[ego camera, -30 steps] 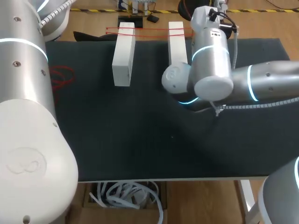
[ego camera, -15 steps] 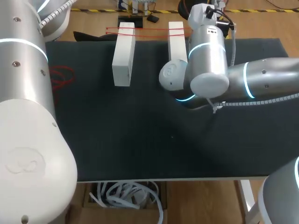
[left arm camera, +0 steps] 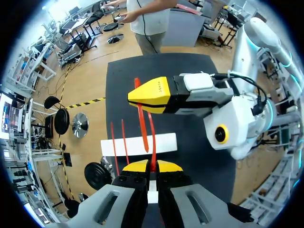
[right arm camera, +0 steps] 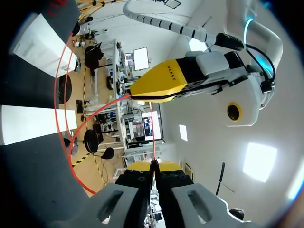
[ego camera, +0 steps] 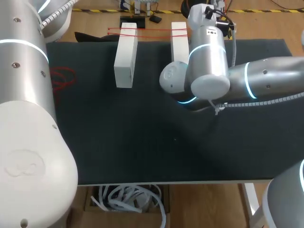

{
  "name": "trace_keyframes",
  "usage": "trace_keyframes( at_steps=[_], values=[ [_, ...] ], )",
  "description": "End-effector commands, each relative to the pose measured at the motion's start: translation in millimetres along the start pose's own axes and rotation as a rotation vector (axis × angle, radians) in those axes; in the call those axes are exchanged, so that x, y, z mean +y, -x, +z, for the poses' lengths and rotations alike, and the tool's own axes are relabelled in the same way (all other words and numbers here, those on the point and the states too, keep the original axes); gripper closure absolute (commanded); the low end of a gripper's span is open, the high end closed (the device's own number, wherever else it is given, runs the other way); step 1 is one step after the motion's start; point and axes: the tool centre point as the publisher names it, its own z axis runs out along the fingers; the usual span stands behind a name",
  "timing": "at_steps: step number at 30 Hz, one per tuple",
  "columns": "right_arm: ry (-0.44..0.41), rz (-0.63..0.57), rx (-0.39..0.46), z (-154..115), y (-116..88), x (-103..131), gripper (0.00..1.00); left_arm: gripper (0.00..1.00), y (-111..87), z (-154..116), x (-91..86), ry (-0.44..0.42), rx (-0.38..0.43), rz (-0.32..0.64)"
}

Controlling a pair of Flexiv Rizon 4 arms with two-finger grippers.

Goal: Grab the tape and strap the tape.

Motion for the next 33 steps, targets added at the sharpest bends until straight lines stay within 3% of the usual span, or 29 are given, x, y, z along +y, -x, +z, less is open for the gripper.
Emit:
trace_keyframes(
  at_steps=[1,33],
  values=[
    [-0.002,-0.005,0.004,-1,1,0,1.00,1.00,1.5,-1,-0.8,0.004,0.004,-0.001],
    [-0.004,-0.039,-0.006,-3,-1,16,1.00,1.00,1.5,-1,-0.8,0.004,0.004,-0.001]
  ],
)
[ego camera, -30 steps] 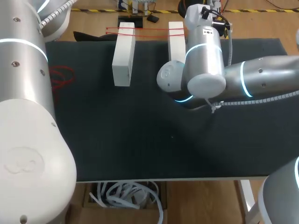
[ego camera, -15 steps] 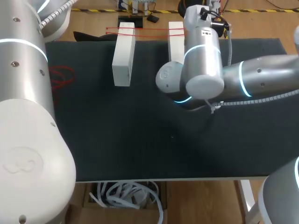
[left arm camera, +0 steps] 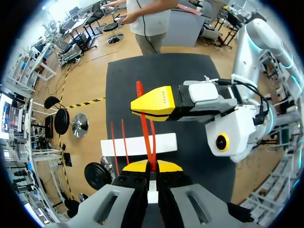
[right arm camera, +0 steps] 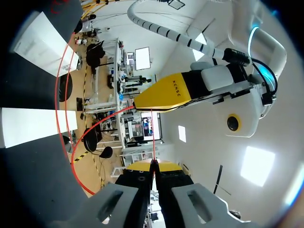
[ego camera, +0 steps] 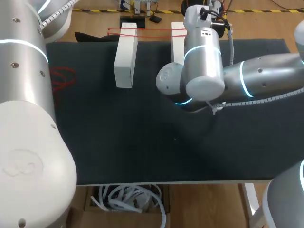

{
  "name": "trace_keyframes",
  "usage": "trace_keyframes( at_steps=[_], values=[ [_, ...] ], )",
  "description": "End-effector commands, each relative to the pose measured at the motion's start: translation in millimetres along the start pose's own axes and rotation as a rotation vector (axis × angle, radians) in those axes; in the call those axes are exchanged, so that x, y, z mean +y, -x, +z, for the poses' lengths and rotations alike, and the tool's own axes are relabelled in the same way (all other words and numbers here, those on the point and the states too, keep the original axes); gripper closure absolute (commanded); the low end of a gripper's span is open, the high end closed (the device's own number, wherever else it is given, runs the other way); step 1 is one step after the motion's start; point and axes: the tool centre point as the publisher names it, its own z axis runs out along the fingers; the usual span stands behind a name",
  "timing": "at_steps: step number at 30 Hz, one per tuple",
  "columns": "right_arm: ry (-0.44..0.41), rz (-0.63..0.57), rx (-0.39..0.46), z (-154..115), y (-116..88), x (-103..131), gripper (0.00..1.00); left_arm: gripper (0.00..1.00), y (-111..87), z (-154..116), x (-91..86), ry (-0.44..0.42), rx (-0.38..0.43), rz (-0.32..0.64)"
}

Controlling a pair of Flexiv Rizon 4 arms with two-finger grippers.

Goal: Grab the tape and strap the tape.

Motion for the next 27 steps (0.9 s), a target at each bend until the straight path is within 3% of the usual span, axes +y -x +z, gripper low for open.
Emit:
trace_keyframes(
  at_steps=[1,27],
  values=[
    [-0.001,-0.006,0.000,-0.4,-0.1,4.3,1.00,1.00,1.5,-0.9,-0.8,0.005,0.004,-0.001],
    [-0.050,-0.053,-0.024,-4.6,1.8,1.0,1.00,1.00,1.5,-0.9,-0.8,0.005,0.004,-0.001]
  ],
)
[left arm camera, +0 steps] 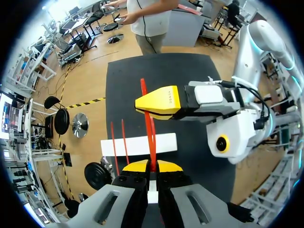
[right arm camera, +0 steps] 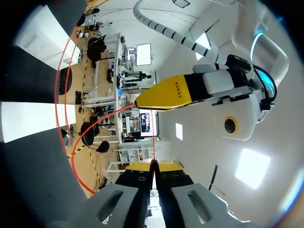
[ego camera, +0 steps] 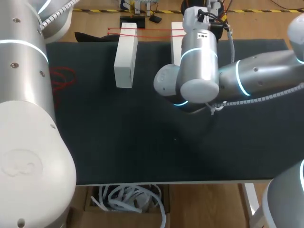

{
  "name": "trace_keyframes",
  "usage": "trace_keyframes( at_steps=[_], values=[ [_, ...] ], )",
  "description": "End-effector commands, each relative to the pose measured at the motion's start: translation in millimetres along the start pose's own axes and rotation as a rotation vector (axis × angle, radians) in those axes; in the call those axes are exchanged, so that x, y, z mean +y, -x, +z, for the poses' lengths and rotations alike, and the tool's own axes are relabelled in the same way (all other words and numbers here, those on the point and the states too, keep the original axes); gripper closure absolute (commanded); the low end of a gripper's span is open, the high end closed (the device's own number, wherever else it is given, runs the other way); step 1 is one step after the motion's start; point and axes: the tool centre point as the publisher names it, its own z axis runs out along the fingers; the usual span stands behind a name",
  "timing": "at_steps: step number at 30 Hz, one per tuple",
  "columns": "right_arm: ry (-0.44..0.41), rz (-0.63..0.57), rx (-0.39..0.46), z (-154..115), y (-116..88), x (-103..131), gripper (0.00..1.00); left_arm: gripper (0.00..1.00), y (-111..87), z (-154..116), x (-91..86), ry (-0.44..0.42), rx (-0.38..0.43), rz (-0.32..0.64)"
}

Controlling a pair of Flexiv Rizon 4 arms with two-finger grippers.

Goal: Grab the tape and strap the tape.

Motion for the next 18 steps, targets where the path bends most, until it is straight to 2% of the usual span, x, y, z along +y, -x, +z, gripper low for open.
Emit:
trace_keyframes(
  at_steps=[1,18],
  values=[
    [-0.012,-0.004,0.000,0.8,-1.5,3.4,1.00,1.00,1.5,-0.9,-0.7,0.004,0.004,-0.001],
    [-0.015,-0.014,-0.003,-3.0,-1.8,8.3,1.00,1.00,1.5,-0.9,-0.7,0.004,0.004,-0.001]
  ],
)
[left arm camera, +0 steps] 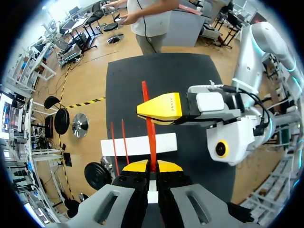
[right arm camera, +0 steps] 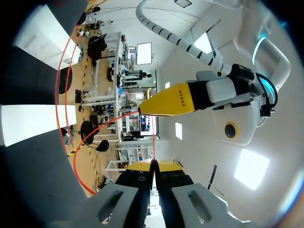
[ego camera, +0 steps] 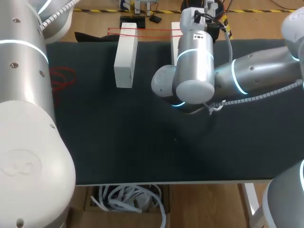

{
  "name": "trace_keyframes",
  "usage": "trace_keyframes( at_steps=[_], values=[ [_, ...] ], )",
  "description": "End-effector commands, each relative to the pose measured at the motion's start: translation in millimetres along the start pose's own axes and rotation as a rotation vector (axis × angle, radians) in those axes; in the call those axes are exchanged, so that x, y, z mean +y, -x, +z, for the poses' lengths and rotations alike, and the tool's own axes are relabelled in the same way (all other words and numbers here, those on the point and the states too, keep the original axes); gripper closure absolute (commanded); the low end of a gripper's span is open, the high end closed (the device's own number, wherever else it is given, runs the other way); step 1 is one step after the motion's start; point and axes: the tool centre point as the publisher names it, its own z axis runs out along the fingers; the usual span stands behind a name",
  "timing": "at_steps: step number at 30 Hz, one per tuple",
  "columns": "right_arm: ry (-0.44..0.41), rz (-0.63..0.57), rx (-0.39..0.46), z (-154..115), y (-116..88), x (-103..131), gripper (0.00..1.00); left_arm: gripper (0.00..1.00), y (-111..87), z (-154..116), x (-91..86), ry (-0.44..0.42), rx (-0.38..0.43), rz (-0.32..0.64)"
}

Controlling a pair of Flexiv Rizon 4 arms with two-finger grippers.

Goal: Grab the tape and strap the tape.

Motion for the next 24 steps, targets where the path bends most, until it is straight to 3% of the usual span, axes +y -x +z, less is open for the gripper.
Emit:
trace_keyframes(
  at_steps=[1,24],
  values=[
    [-0.005,-0.004,-0.001,-0.8,0.8,1.8,1.00,1.00,1.4,-0.8,-0.5,0.004,0.004,-0.001],
    [-0.030,-0.011,-0.015,1.4,0.2,1.8,1.00,1.00,1.4,-0.8,-0.5,0.004,0.004,-0.001]
  ],
)
